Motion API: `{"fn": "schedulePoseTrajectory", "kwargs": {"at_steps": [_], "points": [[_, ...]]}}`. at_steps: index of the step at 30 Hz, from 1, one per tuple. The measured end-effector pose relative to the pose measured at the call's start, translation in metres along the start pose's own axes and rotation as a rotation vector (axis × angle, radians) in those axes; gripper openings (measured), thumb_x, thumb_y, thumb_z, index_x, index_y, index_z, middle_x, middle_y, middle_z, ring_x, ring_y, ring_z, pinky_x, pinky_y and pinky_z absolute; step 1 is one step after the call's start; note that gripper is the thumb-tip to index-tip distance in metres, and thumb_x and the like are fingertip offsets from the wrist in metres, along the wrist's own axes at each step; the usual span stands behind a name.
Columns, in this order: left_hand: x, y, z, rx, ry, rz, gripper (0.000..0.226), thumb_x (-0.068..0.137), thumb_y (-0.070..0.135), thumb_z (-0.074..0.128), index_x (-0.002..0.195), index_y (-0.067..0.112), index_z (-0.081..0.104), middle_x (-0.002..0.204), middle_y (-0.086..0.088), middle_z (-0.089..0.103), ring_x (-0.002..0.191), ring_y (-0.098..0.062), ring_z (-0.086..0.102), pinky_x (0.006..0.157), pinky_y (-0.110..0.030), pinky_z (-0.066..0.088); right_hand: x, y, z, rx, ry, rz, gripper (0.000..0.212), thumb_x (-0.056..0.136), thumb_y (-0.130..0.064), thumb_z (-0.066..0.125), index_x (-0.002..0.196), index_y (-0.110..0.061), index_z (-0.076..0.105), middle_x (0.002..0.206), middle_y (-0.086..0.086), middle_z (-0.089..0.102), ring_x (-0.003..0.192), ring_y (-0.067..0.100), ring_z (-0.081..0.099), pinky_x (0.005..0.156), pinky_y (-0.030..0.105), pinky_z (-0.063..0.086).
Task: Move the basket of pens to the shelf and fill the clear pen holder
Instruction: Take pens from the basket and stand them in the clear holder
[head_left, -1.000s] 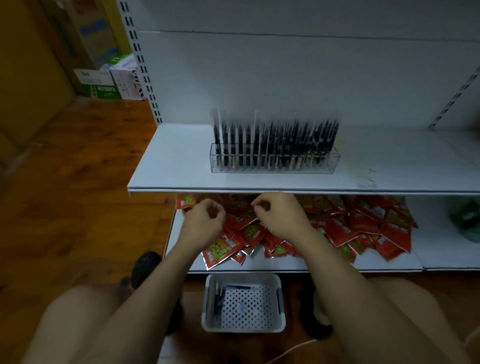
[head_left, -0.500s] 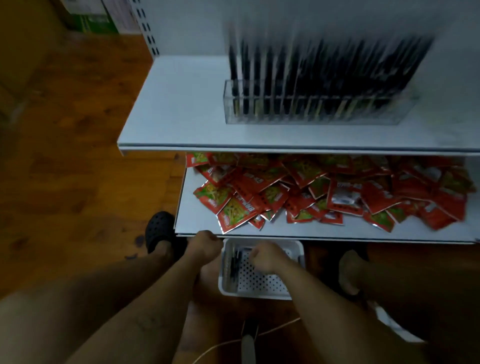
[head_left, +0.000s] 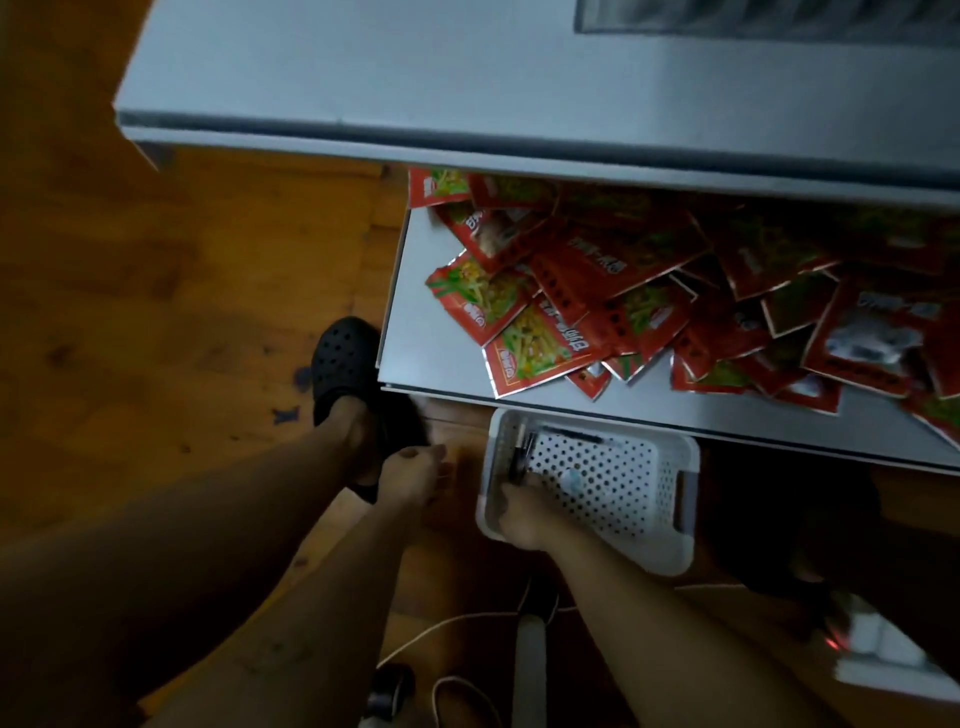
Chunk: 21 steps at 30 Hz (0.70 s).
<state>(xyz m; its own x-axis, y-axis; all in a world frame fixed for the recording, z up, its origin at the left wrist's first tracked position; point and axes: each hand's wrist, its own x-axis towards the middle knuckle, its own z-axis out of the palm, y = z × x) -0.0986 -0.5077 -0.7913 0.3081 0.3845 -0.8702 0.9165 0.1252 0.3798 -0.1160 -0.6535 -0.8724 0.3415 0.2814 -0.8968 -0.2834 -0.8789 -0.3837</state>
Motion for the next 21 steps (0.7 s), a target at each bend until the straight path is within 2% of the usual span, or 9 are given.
{"fn": "schedulePoseTrajectory", "kwargs": {"at_steps": [3, 5, 7, 10, 12, 14, 16, 18, 21], "points": [[0.0, 0.002, 0.001, -0.005, -0.004, 0.017, 0.01, 0.093, 0.015, 0.058, 0.09, 0.007, 0.064, 0.075, -0.008, 0.065, 0.062, -0.018, 0.057, 0.056, -0.026, 0.043, -0.005, 0.002, 0.001, 0.015, 0.065, -0.005, 0.049, 0.099, -0.026, 0.042, 0.145, -0.012, 0.035, 0.155, 0.015, 0.014, 0.133, 0.035, 0.035, 0.106, 0.036, 0.033], [-0.005, 0.003, 0.007, 0.01, -0.027, 0.035, 0.012, 0.095, 0.017, 0.055, 0.089, 0.009, 0.061, 0.083, -0.01, 0.066, 0.068, -0.02, 0.059, 0.063, -0.028, 0.044, -0.009, 0.003, 0.003, 0.096, 0.158, -0.014, 0.04, 0.098, -0.018, 0.044, 0.137, -0.007, 0.048, 0.149, 0.015, 0.032, 0.125, 0.03, 0.044, 0.102, 0.032, 0.038], [-0.012, 0.003, 0.014, 0.034, -0.054, 0.069, 0.011, 0.096, 0.016, 0.054, 0.089, 0.009, 0.059, 0.087, -0.012, 0.066, 0.07, -0.02, 0.059, 0.062, -0.028, 0.044, -0.016, 0.004, 0.002, 0.232, 0.277, -0.032, 0.026, 0.095, -0.009, 0.047, 0.112, -0.003, 0.066, 0.118, 0.015, 0.061, 0.094, 0.022, 0.056, 0.081, 0.026, 0.045], [-0.024, 0.003, 0.018, 0.072, -0.086, 0.112, 0.012, 0.097, 0.015, 0.052, 0.087, 0.01, 0.058, 0.085, -0.01, 0.065, 0.069, -0.018, 0.06, 0.059, -0.027, 0.045, -0.028, 0.013, -0.003, 0.327, 0.381, -0.018, 0.02, 0.09, -0.004, 0.052, 0.085, -0.009, 0.07, 0.079, 0.008, 0.059, 0.072, 0.017, 0.05, 0.065, 0.023, 0.038], [-0.031, 0.003, 0.018, 0.091, -0.096, 0.134, 0.014, 0.097, 0.015, 0.052, 0.085, 0.011, 0.058, 0.085, -0.011, 0.065, 0.07, -0.019, 0.061, 0.06, -0.028, 0.046, -0.038, 0.019, -0.011, 0.382, 0.436, -0.005, 0.016, 0.088, -0.005, 0.059, 0.082, -0.015, 0.07, 0.079, 0.005, 0.061, 0.076, 0.017, 0.054, 0.072, 0.025, 0.045], [-0.04, 0.005, 0.017, 0.121, -0.105, 0.162, 0.017, 0.096, 0.013, 0.052, 0.08, 0.011, 0.058, 0.084, -0.012, 0.065, 0.07, -0.021, 0.06, 0.06, -0.029, 0.046, -0.051, 0.022, -0.021, 0.461, 0.489, -0.007, 0.015, 0.086, -0.004, 0.066, 0.094, -0.014, 0.074, 0.097, 0.005, 0.07, 0.091, 0.021, 0.064, 0.087, 0.034, 0.054], [-0.053, 0.012, 0.017, 0.175, -0.133, 0.212, 0.022, 0.095, 0.012, 0.052, 0.074, 0.011, 0.058, 0.081, -0.012, 0.065, 0.067, -0.021, 0.059, 0.056, -0.027, 0.043, -0.072, 0.021, -0.036, 0.538, 0.518, -0.018, 0.023, 0.088, -0.005, 0.064, 0.097, -0.026, 0.067, 0.095, 0.008, 0.071, 0.085, 0.027, 0.068, 0.078, 0.043, 0.058], [-0.067, 0.025, 0.017, 0.27, -0.187, 0.282, 0.019, 0.095, 0.013, 0.052, 0.078, 0.009, 0.06, 0.083, -0.014, 0.066, 0.07, -0.022, 0.059, 0.055, -0.026, 0.041, -0.095, 0.019, -0.054, 0.571, 0.591, -0.047, 0.026, 0.091, -0.008, 0.059, 0.097, -0.033, 0.056, 0.085, 0.008, 0.068, 0.069, 0.028, 0.065, 0.063, 0.04, 0.057], [-0.09, 0.05, 0.02, 0.37, -0.2, 0.415, 0.012, 0.091, 0.014, 0.056, 0.087, 0.007, 0.063, 0.084, -0.012, 0.067, 0.07, -0.02, 0.058, 0.055, -0.024, 0.043, -0.136, 0.015, -0.081, 0.682, 0.661, -0.142, 0.025, 0.096, -0.007, 0.05, 0.087, -0.028, 0.059, 0.084, 0.011, 0.068, 0.055, 0.02, 0.052, 0.055, 0.032, 0.044]]}}
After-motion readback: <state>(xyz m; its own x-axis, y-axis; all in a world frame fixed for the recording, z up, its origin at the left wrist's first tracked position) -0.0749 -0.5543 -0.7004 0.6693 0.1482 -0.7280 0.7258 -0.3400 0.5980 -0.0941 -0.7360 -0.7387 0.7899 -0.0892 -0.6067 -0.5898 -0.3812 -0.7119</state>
